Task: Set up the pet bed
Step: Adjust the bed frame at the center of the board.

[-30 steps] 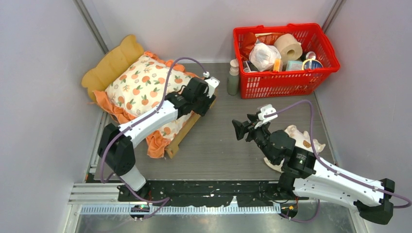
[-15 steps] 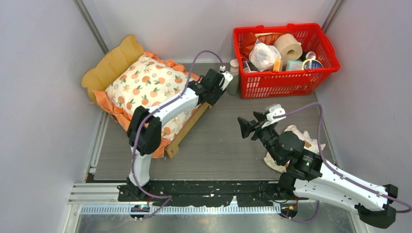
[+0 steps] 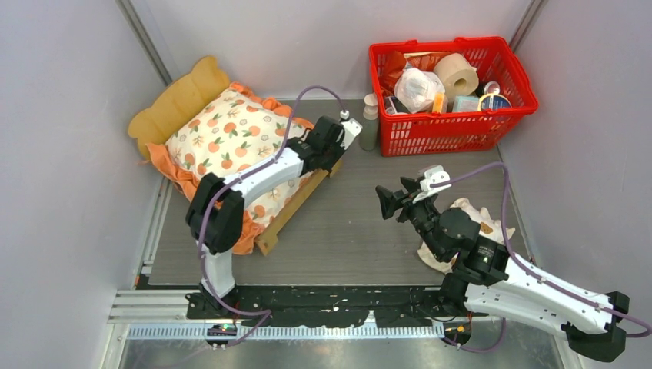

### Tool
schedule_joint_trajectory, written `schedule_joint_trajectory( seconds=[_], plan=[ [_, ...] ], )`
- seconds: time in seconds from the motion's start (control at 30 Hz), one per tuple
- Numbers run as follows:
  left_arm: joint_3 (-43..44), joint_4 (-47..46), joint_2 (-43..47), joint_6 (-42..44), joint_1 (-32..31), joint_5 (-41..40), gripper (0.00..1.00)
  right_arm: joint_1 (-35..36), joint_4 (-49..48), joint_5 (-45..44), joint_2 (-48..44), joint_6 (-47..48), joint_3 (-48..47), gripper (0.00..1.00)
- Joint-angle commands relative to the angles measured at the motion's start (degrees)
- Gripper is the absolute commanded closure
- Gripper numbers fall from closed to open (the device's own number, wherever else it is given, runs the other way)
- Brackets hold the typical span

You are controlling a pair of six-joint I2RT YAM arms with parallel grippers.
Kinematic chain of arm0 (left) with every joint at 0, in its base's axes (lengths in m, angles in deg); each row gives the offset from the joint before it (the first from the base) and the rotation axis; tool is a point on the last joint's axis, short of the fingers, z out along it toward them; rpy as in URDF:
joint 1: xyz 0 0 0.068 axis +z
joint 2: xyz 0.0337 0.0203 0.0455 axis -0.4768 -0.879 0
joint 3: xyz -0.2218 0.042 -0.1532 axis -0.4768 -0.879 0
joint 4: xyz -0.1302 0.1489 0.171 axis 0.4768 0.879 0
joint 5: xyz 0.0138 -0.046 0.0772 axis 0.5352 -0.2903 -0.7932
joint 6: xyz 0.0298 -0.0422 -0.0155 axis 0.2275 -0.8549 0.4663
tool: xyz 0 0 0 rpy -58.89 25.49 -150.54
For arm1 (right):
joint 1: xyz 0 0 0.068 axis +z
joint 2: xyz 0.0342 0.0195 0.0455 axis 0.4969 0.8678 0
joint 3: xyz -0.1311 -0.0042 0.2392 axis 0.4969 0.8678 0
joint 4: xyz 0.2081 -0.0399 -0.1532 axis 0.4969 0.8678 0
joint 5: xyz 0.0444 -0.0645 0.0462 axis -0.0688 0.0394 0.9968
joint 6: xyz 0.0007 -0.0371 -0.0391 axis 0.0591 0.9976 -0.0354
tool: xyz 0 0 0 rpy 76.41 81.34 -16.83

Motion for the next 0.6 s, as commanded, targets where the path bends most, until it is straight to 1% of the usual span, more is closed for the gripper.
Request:
schedule_joint_trajectory(
  seconds=[0.0, 0.1, 0.17, 0.23, 0.4, 0.5, 0.53, 0.57],
  plan=[
    [-9.9, 2.2, 8.9, 2.3, -1.8, 11.3, 1.0, -0.2, -1.1, -0.9, 0.7, -1.1, -1.0, 0.3],
    [-17.1, 1.2, 15.6, 4.6, -3.9, 13.6, 1.0, -0.3, -1.0, -0.7, 0.9, -1.3, -1.6, 0.3],
    [-21.8, 0.5, 19.8, 7.3, -6.6, 14.0, 1.0, -0.4, -1.0, -0.7, 1.5, -1.3, -1.9, 0.3],
    [-25.9, 0.0, 24.1, 10.1, -9.8, 13.0, 1.0, -0.4, -1.2, -0.6, 2.0, -1.6, -1.9, 0.3],
    [-35.0, -1.4, 33.4, 14.8, -16.8, 13.4, 1.0, -0.9, -2.1, 0.7, 3.8, -3.0, -1.5, 0.3],
    [-38.4, -3.5, 38.9, 15.0, -19.2, 10.2, 1.0, -1.2, -2.8, 2.1, 5.1, -3.9, -1.5, 0.3],
    [-38.7, -3.9, 40.7, 14.0, -19.3, 7.1, 0.86, -1.3, -2.7, 2.2, 5.8, -4.1, -1.5, 0.3],
    [-38.6, -4.2, 42.2, 12.4, -19.3, 3.0, 0.76, -1.3, -2.8, 2.8, 6.1, -4.6, -1.6, 0.3]
  ],
)
